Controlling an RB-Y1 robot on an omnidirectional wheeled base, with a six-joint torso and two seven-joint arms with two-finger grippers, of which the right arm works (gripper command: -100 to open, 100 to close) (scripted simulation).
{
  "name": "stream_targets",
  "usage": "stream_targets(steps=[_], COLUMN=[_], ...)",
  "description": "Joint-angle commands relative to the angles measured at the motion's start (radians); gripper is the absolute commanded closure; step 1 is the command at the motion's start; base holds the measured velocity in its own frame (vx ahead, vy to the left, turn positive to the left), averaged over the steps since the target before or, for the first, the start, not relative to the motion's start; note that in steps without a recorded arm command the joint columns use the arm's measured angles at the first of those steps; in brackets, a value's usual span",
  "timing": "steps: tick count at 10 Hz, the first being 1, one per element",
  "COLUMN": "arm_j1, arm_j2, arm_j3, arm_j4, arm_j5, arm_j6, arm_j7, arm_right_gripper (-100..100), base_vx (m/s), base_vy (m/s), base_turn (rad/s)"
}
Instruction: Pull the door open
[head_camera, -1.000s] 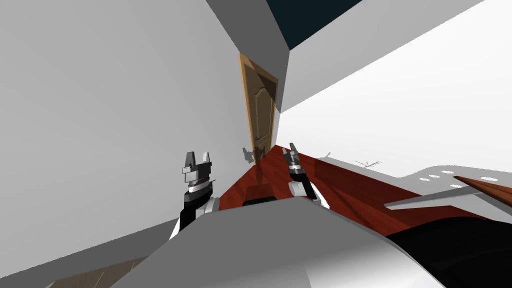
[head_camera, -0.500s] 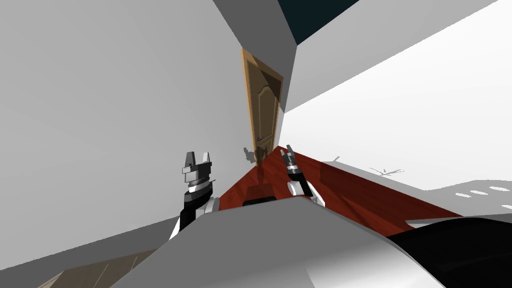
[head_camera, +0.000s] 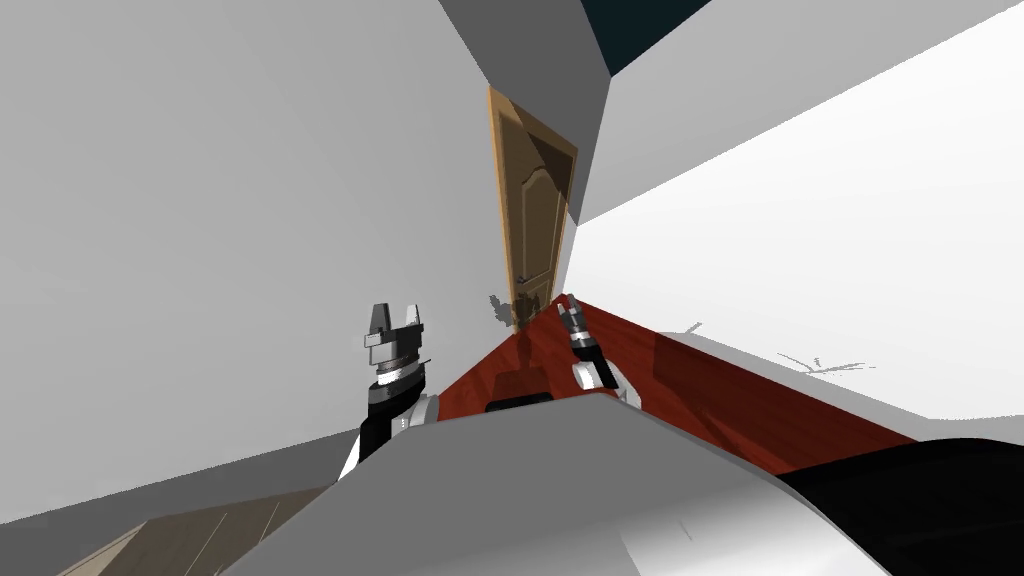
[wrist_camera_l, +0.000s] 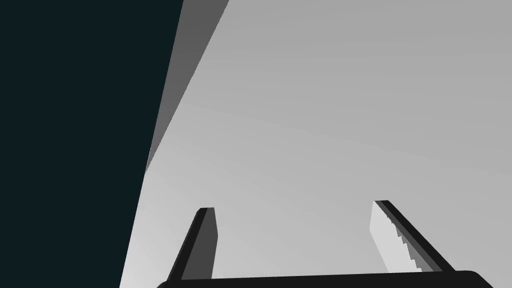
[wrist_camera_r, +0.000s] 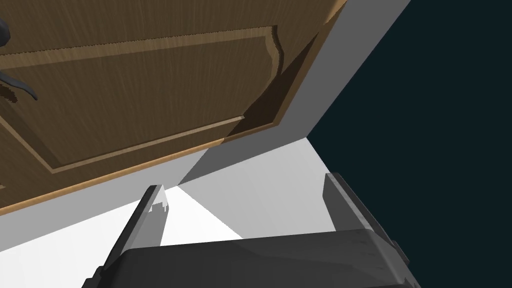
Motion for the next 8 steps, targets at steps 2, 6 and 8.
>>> stream_targets(steps=[2,6,8], arm_j1=[-0.025,-0.065,-0.085], arm_j2=[-0.017,-0.039,-0.051], arm_j3=[0.005,0.015,0.020], arm_j4=[0.062,0.161,0.211], arm_j5=[-0.001,-0.001,-0.002], arm_j6=[-0.011,-0.029,-0.038], arm_j7=[-0.007,-0.016,-0.020], arm_right_gripper=[-100,-100,-100], base_vx=[0.088,0.084,0.082], base_vy=[-0.052,-0.070,-0.064], base_turn=[0.118,0.121,0.112])
